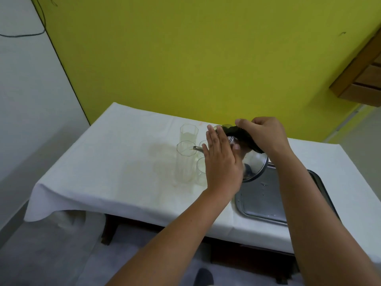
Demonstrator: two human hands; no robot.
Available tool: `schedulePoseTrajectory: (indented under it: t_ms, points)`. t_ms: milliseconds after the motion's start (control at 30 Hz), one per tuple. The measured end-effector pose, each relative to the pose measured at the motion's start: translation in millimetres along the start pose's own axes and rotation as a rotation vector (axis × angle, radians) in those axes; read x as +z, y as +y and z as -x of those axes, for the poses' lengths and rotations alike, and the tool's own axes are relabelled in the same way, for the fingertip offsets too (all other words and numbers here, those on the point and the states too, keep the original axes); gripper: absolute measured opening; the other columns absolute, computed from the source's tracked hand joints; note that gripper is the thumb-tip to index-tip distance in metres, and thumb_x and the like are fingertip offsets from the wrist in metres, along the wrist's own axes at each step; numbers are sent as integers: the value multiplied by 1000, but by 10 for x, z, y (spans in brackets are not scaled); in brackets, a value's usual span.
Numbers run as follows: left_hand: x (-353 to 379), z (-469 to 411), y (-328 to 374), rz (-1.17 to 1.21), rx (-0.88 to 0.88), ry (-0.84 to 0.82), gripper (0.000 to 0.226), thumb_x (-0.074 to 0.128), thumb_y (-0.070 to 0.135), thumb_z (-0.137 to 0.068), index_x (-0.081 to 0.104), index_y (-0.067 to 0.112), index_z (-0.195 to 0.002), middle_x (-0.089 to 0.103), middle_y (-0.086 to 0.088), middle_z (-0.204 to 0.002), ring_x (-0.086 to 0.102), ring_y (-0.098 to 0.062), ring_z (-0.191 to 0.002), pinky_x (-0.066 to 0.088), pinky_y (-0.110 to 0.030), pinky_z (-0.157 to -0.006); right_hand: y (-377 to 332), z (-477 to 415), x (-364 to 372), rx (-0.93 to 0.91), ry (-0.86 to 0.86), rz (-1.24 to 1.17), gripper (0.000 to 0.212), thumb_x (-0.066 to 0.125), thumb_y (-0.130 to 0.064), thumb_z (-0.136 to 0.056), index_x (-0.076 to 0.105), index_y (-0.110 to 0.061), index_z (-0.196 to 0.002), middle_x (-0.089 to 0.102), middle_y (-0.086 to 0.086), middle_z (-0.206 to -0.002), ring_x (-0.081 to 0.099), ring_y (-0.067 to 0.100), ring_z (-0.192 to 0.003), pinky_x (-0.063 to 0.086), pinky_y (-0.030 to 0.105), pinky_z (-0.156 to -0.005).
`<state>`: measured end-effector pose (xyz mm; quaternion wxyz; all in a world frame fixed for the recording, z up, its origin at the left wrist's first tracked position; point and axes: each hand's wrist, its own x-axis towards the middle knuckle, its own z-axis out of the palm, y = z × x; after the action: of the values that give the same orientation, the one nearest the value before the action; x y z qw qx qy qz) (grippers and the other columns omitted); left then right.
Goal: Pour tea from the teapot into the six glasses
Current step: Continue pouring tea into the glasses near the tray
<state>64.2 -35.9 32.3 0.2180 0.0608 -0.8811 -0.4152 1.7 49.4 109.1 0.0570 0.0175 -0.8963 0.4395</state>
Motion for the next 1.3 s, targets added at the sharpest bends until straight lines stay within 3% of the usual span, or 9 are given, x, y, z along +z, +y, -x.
schedulePoseTrajectory:
  t_ms: [100, 333, 733, 867, 967, 1167, 1300]
  points:
    - [35, -37, 18, 13, -32, 46, 60, 15, 33, -96, 1, 4, -147, -8, -15, -157, -6, -24, -145, 1, -46, -115, -46, -79, 2, -37, -29, 21, 46, 71, -46, -79, 49, -10, -60, 34, 1, -50, 32, 18, -49, 26, 29, -50]
    - [119, -124, 39, 14, -58, 123, 70, 2, 49, -92, -1, 4, -146, -10, -15, -156, -7, -24, -145, -1, -40, -115, -119, -256, -1, -122, -105, 52, 46, 72, -44, -79, 51, -8, -61, 34, 3, -49, 32, 20, -49, 26, 28, -50]
    - [287, -220, 164, -35, -101, 182, 73, -2, 48, -87, -7, 5, -145, -16, -13, -155, -17, -17, -142, -11, -33, -115, 11, -488, -56, -193, -158, 29, 48, 72, -46, -79, 50, -8, -59, 34, 4, -52, 33, 20, -52, 26, 29, -51]
    - [333, -238, 206, -29, -119, 218, 75, -3, 50, -85, -6, 6, -146, -15, -13, -156, -16, -17, -143, -11, -34, -115, 4, -549, -68, -218, -180, 33, 53, 72, -45, -80, 54, 1, -62, 36, 6, -52, 34, 21, -53, 26, 30, -51]
    - [366, -238, 197, -22, -136, 248, 77, -4, 51, -84, -4, 5, -146, -14, -14, -156, -14, -20, -144, -10, -34, -114, -25, -566, -59, -245, -195, 68, 51, 72, -44, -80, 47, -7, -56, 33, 4, -50, 32, 20, -51, 25, 30, -50]
    - [409, -278, 170, -21, -172, 287, 70, 2, 50, -92, -5, 6, -146, -15, -13, -156, -14, -19, -144, -10, -35, -114, -77, -602, -18, -274, -225, 82, 51, 72, -45, -80, 45, -10, -55, 35, 4, -49, 33, 20, -49, 26, 30, -49]
    - [448, -288, 134, -32, -186, 316, 65, 10, 41, -94, -5, 5, -146, -13, -13, -156, -14, -19, -144, -6, -38, -115, -124, -631, 0, -298, -241, 114, 52, 72, -47, -79, 57, 1, -65, 41, 7, -54, 38, 23, -53, 31, 30, -54]
